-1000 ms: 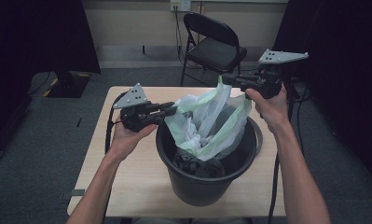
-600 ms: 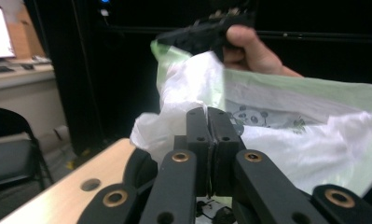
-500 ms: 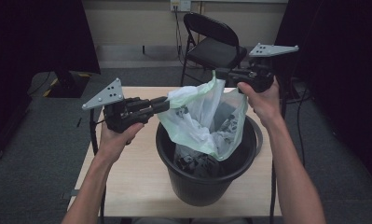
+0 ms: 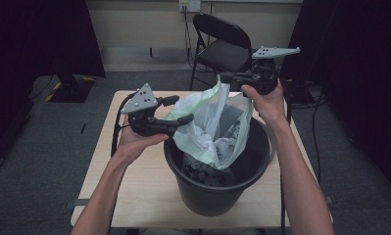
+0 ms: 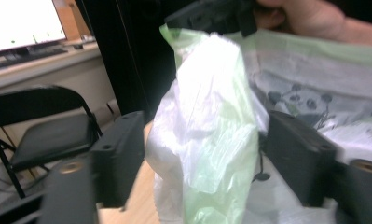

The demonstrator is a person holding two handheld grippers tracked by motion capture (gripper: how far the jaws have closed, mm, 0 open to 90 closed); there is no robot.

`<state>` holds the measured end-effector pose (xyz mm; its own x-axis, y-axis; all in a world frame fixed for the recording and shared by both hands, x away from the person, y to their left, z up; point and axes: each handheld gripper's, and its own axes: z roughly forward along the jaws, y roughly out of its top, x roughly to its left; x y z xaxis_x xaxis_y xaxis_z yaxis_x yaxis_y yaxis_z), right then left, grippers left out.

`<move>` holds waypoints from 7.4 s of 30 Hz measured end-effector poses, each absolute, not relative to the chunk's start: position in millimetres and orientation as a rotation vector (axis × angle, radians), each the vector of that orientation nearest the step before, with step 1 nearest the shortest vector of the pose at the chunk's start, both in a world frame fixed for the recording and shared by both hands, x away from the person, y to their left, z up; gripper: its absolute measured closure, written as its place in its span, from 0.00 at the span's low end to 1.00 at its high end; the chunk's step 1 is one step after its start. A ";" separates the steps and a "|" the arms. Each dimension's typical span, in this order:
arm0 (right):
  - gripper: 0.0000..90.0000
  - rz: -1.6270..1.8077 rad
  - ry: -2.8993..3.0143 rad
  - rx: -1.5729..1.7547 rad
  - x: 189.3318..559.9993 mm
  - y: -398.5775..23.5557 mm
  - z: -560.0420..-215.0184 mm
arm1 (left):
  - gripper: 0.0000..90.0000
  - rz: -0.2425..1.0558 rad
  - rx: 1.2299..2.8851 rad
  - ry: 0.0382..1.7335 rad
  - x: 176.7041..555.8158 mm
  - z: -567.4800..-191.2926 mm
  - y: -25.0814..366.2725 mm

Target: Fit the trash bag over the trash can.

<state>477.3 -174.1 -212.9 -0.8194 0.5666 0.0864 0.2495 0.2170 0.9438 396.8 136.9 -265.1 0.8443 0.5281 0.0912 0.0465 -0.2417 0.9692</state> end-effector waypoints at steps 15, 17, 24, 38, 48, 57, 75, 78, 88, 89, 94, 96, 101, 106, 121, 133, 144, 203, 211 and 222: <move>0.43 1.555 2.293 0.733 457.4 -194.7 -224.6 | 0.96 0.332 1.650 0.648 415.6 -280.3 175.4; 0.43 1.504 2.313 0.743 457.4 -196.7 -229.7 | 0.96 0.314 1.643 0.649 417.0 -283.6 177.8; 0.45 1.498 2.378 0.729 462.3 -200.8 -247.0 | 0.96 0.294 1.671 0.686 422.9 -296.9 177.8; 1.00 1.473 2.354 0.924 483.2 -214.4 -274.7 | 0.96 0.226 1.766 0.658 419.2 -331.3 183.2; 0.88 1.397 2.354 0.983 487.9 -213.8 -294.1 | 0.95 0.175 1.812 0.610 411.5 -344.7 188.0; 0.61 1.447 2.224 0.980 478.3 -220.1 -266.4 | 0.67 0.253 1.718 0.653 410.6 -321.2 209.5; 0.69 1.520 2.250 0.861 465.9 -201.4 -257.2 | 0.52 0.238 1.624 0.620 429.2 -286.4 186.2; 0.64 1.507 2.252 0.859 464.5 -201.4 -256.8 | 0.56 0.212 1.661 0.598 428.2 -290.5 177.3; 0.57 1.508 2.220 0.860 456.9 -208.2 -251.3 | 0.60 0.128 1.611 0.584 410.4 -302.3 194.8; 0.57 1.507 2.215 0.865 456.6 -208.7 -250.8 | 0.60 0.130 1.612 0.577 406.7 -303.2 197.7; 0.57 1.503 2.206 0.872 456.0 -210.3 -250.6 | 0.59 0.062 1.652 0.504 395.0 -306.4 208.4; 0.57 1.508 2.199 0.878 456.6 -211.2 -251.0 | 0.59 0.035 1.661 0.470 393.5 -304.0 211.9; 0.61 1.506 2.196 0.886 456.4 -211.2 -251.5 | 0.54 0.119 1.607 0.507 400.8 -296.2 212.8; 0.89 1.532 2.224 0.873 461.9 -212.1 -255.4 | 0.54 0.153 1.587 0.588 420.5 -293.5 197.1; 1.00 1.456 2.314 1.005 482.0 -219.9 -296.9 | 1.00 0.153 1.712 0.613 420.0 -320.9 181.8; 0.55 1.456 2.161 1.015 472.2 -220.6 -268.2 | 0.77 0.179 1.699 0.613 408.6 -320.4 201.7; 0.57 1.506 2.181 0.900 455.6 -209.5 -253.1 | 0.52 0.221 1.642 0.611 428.6 -285.7 180.2; 0.41 1.558 2.230 0.832 442.2 -197.5 -236.6 | 0.83 0.122 1.668 0.430 368.3 -290.0 191.5; 0.39 1.559 2.329 0.796 440.0 -182.7 -235.0 | 0.77 0.162 1.661 0.468 376.5 -285.1 183.4; 0.56 1.471 2.433 0.819 443.3 -185.6 -239.3 | 0.75 0.183 1.668 0.485 379.4 -290.9 174.0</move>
<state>443.3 -185.6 -239.3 -0.8312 0.5422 0.1233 0.3612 0.3578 0.8611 379.4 174.0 -290.9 0.8967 0.4145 -0.1555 0.2080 -0.0845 0.9745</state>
